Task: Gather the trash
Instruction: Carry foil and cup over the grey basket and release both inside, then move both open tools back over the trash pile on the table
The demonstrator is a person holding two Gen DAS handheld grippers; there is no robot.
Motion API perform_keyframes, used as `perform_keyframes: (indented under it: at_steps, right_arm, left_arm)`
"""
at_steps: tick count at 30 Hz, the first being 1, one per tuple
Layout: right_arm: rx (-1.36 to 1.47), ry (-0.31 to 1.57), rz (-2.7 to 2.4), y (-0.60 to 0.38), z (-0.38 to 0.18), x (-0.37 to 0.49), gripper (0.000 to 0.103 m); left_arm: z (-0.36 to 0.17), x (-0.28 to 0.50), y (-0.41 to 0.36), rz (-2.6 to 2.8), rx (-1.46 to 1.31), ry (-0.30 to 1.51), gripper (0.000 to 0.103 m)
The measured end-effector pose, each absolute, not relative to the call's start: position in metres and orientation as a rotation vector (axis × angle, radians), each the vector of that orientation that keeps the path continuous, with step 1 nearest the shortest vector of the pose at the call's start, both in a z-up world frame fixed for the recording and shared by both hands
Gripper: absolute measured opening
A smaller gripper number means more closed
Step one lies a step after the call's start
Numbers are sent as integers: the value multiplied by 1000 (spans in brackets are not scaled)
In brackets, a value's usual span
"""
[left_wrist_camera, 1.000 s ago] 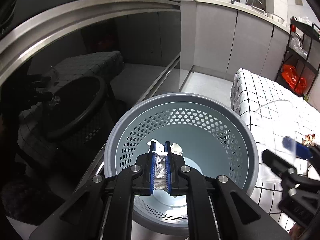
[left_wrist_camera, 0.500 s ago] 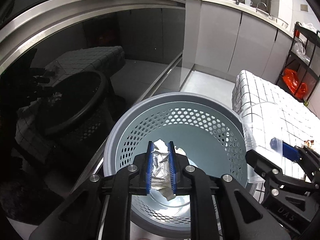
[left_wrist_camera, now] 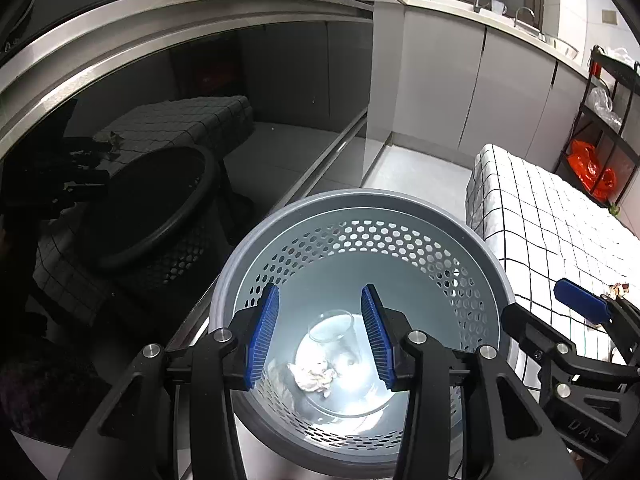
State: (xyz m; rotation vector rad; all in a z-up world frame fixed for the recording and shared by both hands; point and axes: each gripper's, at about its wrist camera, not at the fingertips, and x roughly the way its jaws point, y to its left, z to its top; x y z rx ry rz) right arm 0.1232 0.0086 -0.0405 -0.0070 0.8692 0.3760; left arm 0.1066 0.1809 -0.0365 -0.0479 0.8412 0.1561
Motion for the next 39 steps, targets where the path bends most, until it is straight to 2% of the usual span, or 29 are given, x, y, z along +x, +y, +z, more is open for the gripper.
perform_keyframes:
  at_steps: [13, 20, 39]
  right_arm:
    - [23, 855, 362, -4, -33, 115, 73]
    - [50, 843, 314, -30, -26, 95, 73]
    - [140, 794, -17, -201, 3, -10, 73]
  left_arm:
    - [-32, 104, 174, 152, -38, 823, 43]
    - [-26, 97, 159, 125, -15, 798, 49]
    - [-13, 63, 62, -93, 49, 746, 57]
